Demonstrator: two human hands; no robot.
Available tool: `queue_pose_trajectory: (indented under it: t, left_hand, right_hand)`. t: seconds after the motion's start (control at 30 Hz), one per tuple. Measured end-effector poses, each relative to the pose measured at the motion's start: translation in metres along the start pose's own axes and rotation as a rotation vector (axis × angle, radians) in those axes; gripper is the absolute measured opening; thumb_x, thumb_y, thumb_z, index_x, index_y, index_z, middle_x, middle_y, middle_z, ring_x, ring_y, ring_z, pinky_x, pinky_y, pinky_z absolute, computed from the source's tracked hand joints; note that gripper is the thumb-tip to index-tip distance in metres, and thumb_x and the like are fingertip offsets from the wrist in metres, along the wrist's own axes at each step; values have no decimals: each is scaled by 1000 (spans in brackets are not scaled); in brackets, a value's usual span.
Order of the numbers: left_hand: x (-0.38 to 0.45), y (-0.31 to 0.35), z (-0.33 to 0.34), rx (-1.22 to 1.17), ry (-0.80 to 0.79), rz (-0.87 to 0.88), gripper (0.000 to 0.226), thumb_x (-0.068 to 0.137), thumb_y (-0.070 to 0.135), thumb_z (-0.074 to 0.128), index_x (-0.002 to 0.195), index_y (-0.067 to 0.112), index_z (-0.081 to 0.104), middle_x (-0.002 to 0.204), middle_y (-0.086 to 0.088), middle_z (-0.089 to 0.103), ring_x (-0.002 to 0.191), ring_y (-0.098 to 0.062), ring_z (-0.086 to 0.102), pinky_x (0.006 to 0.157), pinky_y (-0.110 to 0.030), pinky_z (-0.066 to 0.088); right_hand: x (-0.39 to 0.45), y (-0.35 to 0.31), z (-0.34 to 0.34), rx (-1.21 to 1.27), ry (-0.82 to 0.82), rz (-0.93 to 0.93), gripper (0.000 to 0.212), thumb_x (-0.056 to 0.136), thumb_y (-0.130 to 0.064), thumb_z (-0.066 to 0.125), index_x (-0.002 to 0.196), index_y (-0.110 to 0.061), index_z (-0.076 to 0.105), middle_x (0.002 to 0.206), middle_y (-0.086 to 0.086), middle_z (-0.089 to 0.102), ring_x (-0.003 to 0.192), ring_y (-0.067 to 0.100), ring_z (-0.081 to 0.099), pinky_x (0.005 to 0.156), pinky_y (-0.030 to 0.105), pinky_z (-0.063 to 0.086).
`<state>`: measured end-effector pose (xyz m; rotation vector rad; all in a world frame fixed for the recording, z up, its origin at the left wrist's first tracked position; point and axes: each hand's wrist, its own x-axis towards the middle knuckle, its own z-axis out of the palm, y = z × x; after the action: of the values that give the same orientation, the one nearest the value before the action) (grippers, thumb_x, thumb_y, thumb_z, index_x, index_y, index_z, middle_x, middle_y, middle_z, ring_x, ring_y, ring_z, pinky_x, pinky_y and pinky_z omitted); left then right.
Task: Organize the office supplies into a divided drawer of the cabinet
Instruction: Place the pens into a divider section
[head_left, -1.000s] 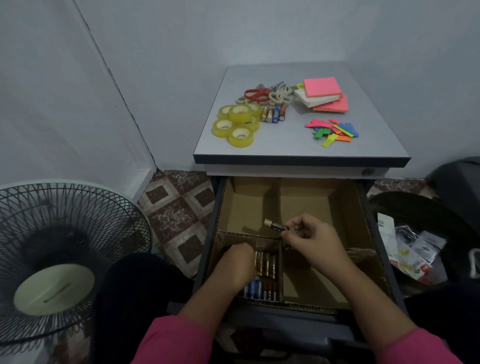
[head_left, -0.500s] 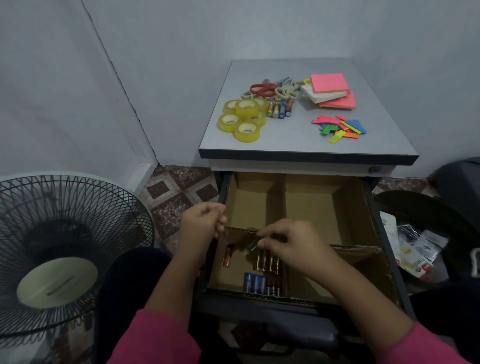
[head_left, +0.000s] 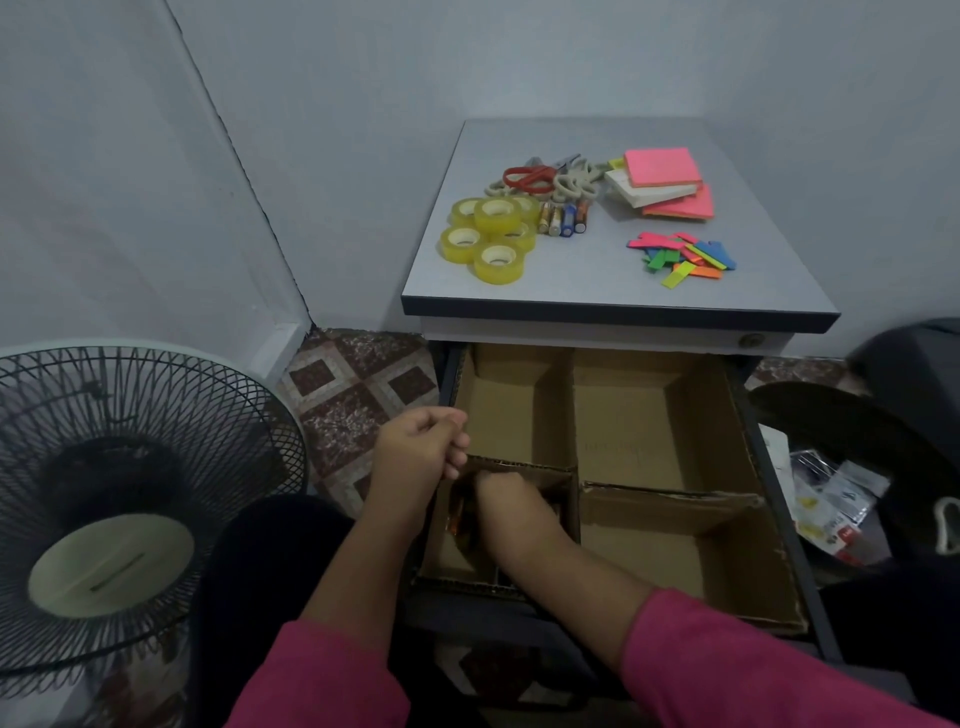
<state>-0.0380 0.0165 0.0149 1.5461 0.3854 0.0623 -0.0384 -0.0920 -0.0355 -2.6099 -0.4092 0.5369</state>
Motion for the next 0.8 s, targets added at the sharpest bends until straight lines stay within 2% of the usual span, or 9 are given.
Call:
queue_pose_trajectory:
  t: [0.13, 0.27, 0.37, 0.47, 0.6, 0.7, 0.8]
  left_hand:
    - [0, 0, 1, 1, -5, 9, 14, 93, 2, 55, 86, 7, 65, 64, -6, 62, 47, -7, 53, 43, -18, 42]
    - [0, -1, 1, 6, -13, 5, 14, 93, 2, 54, 86, 6, 66, 64, -5, 62, 47, -6, 53, 43, -19, 43]
    - [-1, -1, 2, 4, -22, -2, 13, 93, 2, 54, 87, 4, 65, 64, -6, 61, 47, -7, 52, 43, -19, 43]
    - [-1, -1, 2, 4, -18, -2, 13, 93, 2, 54, 86, 5, 65, 65, -6, 61, 47, -7, 52, 42, -18, 43]
    - [-2, 0, 3, 7, -24, -2, 13, 93, 3, 55, 86, 5, 65, 65, -7, 61, 46, -6, 52, 42, -19, 43]
    - [-2, 0, 4, 6, -24, 1, 13, 93, 3, 55, 86, 4, 65, 65, -7, 61, 45, -6, 52, 42, -19, 43]
    - [-2, 0, 4, 13, -28, 2, 13, 93, 2, 55, 85, 4, 64, 65, -7, 61, 45, -5, 52, 42, -19, 43]
  right_hand:
    - [-3, 3, 2, 15, 15, -18, 24, 86, -13, 61, 110, -9, 58, 106, 12, 66, 98, 28, 64, 70, 28, 44]
    - [-3, 1, 6, -12, -14, -47, 22, 83, -17, 64, 104, -10, 64, 101, 12, 67, 95, 29, 65, 71, 28, 47]
    - [-3, 1, 6, -34, -30, -69, 18, 84, -18, 62, 99, -10, 67, 99, 14, 68, 93, 30, 65, 69, 27, 45]
    - [-3, 3, 8, -17, 7, -66, 18, 87, -14, 58, 103, -9, 64, 101, 14, 67, 95, 31, 65, 67, 25, 41]
    - [-3, 0, 10, 148, 108, -42, 25, 85, -21, 60, 107, -11, 60, 101, 12, 68, 95, 28, 65, 68, 24, 42]
    - [0, -2, 8, 328, 120, -2, 28, 82, -11, 61, 110, -12, 64, 100, 9, 69, 94, 23, 65, 68, 20, 41]
    - [-1, -1, 5, 365, 137, -9, 27, 82, -3, 58, 106, -10, 68, 98, 10, 69, 93, 22, 64, 68, 19, 38]
